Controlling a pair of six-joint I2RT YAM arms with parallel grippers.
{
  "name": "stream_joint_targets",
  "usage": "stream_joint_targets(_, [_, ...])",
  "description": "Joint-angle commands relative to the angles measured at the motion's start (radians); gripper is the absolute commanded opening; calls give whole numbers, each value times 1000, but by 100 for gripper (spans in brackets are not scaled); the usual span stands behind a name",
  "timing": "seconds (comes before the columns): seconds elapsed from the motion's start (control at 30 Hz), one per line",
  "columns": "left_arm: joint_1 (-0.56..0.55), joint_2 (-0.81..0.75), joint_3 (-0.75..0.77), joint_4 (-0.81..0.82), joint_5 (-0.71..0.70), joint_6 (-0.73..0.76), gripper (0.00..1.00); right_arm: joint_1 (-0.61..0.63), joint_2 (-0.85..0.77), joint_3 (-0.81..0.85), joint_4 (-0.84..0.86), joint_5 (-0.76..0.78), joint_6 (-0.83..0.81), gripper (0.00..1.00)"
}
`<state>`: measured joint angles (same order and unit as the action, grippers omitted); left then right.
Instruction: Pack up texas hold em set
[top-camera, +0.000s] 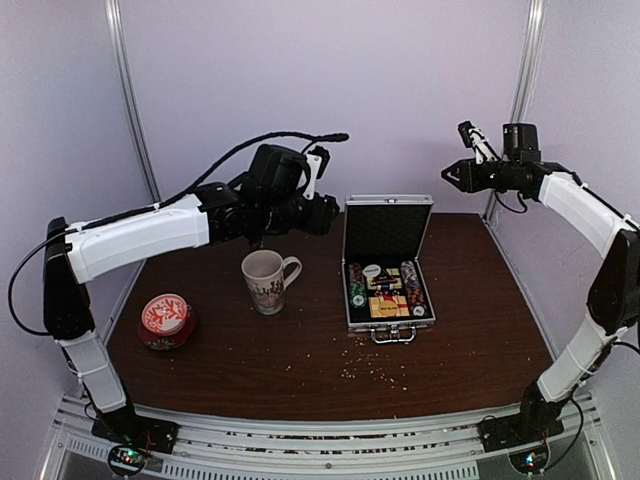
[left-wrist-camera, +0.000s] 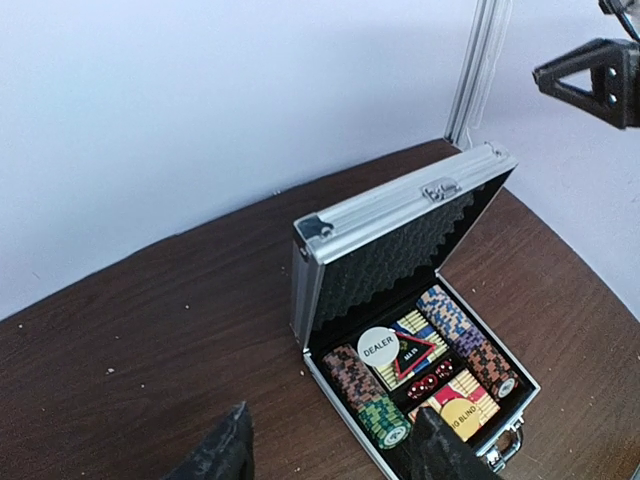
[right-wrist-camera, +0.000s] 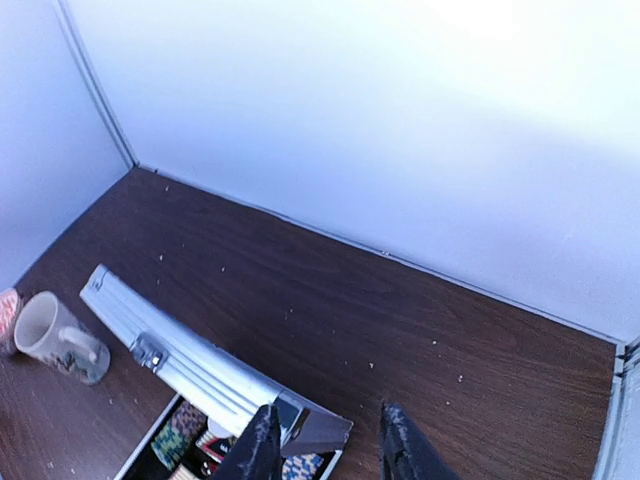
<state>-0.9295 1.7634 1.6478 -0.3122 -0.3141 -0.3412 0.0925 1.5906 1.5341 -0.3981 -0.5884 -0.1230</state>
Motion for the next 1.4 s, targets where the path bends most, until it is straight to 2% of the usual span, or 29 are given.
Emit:
stream_joint_targets(0.0, [-15,4,7,42,53,-60,54,-25,101,56,186,-29,157,33])
stream_joint_targets(0.07, [-23,-8,-14,42,58,-60,54,-25,164,89,188,-46,172,24])
stream_joint_targets(0.1, [-28,-16,-31,42,61,-58,54,-25,196,107,182,-71,174,10])
stream_joint_targets(0.13, [-34,-25,-45,40,59,-56,54,-24,231,130,169,-95,175,1])
stream_joint_targets(0.17, [-43,-36,-55,35,54,-51,54,-24,264,156,152,-119,177,0])
stream_joint_targets(0.3, [-94,-62,-78,-29,17,-10,54,-22,368,250,44,-218,137,0])
stream_joint_targets(0.57, [-144,-93,-182,-86,-52,-15,54,-4,358,221,-42,-306,12,0])
stream_joint_targets(0.73, [-146,-139,-267,-88,-119,-45,54,30,339,213,-233,-326,-190,0])
stream_joint_targets(0.93, [-145,-243,-344,-87,-193,-70,56,54,243,87,-364,-287,-353,0])
stream_joint_targets(1.1, [-144,-259,-373,-87,-192,-69,60,50,117,-93,-342,-197,-365,0])
stream_joint_targets(1.13, [-144,-249,-372,-87,-179,-70,61,48,92,-124,-326,-176,-351,3])
stream_joint_targets(1.2, [-144,-221,-365,-87,-140,-74,65,38,47,-183,-289,-147,-306,25])
stream_joint_targets(1.3, [-145,-155,-340,-79,-43,-74,71,30,-4,-262,-263,-135,-259,49])
stream_joint_targets(1.33, [-146,-130,-322,-76,-16,-78,73,30,-14,-283,-265,-131,-252,56])
stream_joint_targets(1.37, [-146,-101,-311,-76,6,-86,74,30,-16,-301,-272,-128,-251,59])
